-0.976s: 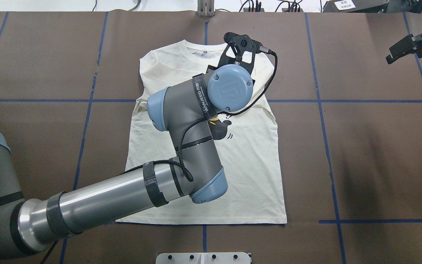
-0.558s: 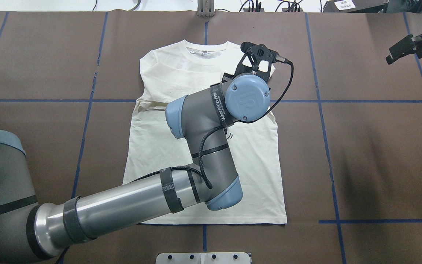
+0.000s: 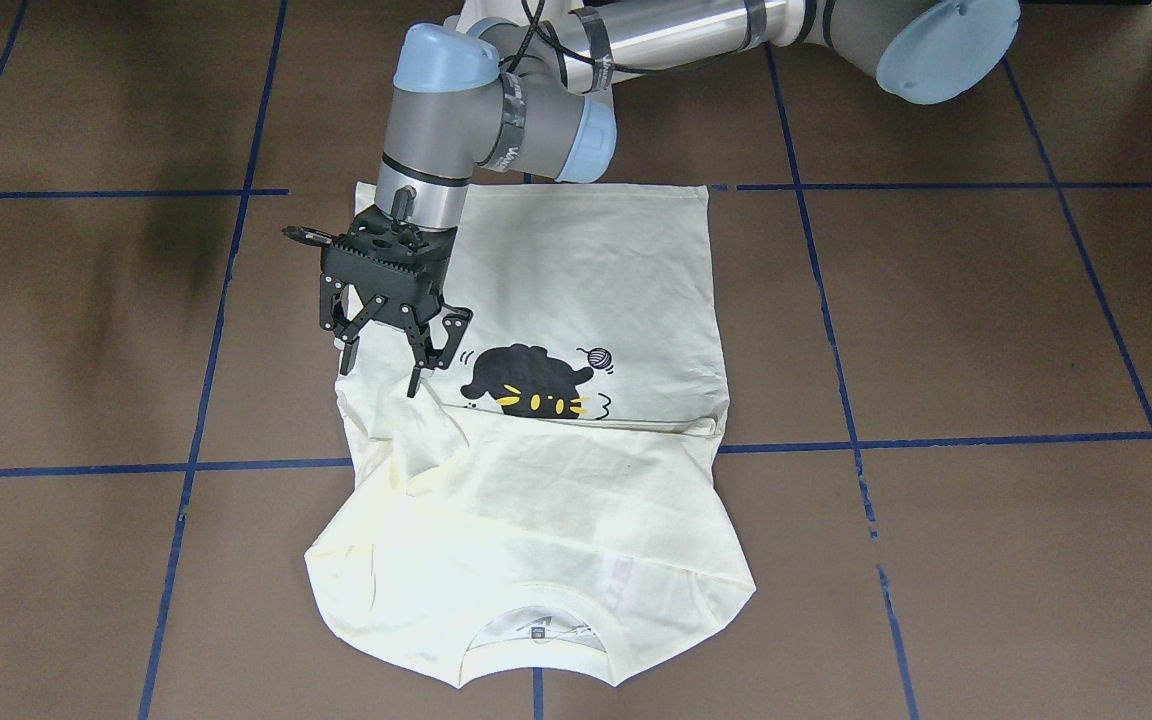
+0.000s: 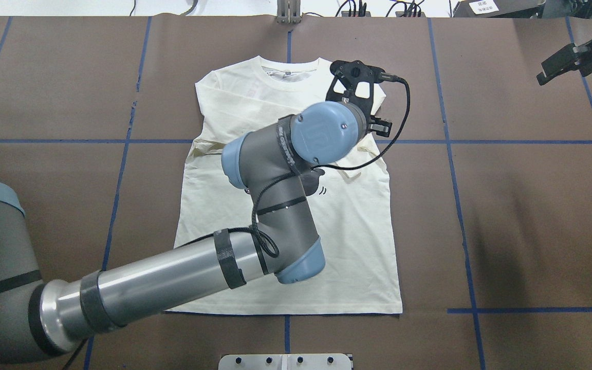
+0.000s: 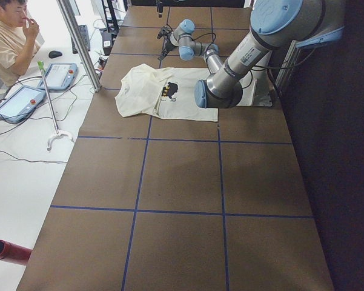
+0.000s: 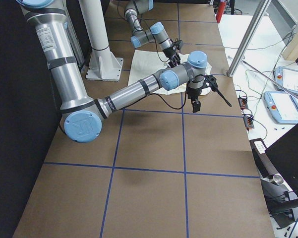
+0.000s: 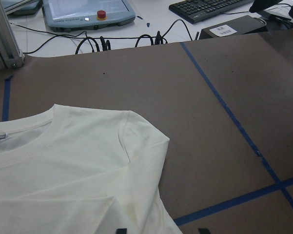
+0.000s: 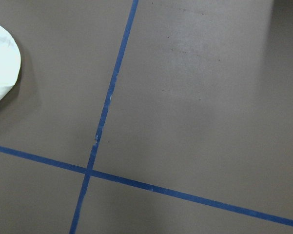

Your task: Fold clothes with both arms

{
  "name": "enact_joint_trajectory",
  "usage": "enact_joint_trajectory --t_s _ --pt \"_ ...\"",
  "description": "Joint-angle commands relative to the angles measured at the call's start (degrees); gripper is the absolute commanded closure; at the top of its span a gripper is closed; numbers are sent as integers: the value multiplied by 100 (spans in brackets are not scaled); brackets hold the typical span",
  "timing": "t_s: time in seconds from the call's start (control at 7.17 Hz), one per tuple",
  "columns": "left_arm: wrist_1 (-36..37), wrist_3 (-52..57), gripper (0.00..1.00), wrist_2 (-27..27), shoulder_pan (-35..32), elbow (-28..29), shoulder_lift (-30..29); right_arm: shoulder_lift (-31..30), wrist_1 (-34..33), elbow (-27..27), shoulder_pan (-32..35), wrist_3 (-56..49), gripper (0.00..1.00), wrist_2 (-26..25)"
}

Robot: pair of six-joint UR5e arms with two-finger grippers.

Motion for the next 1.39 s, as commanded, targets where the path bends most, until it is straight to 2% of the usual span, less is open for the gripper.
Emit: enact_joint_trajectory --t_s 0.0,0.14,0.28,0.42,0.56,0.84,1.12,1.26 --pt "447 651 0 -1274 -767 -214 281 334 45 -4 -134 104 0 0" --pt "1077 1324 0 -1670 -1179 -494 457 484 558 -82 -388 96 1 -52" --pt "1544 2123 0 -1953 -1575 -888 789 755 781 -152 -643 522 1 -209" --pt "1619 2818 0 -2147 -2014 -1249 1262 976 766 -144 -1141 1075 1 -716" --pt "1619 3617 0 -2575 -2549 -1496 1728 1282 705 -205 -1625 1498 1 -1417" --pt "1541 4928 0 -3166 -3385 -1578 2310 2055 23 -442 -2294 2124 8 -2149" --pt "1505 5408 0 -3518 -3722 -1561 2506 2689 -175 -1064 -3024 2652 18 -3107" --pt "1496 5418 0 -3555 -3767 -1560 2550 3057 -175 -1563 -3288 2662 22 -3494"
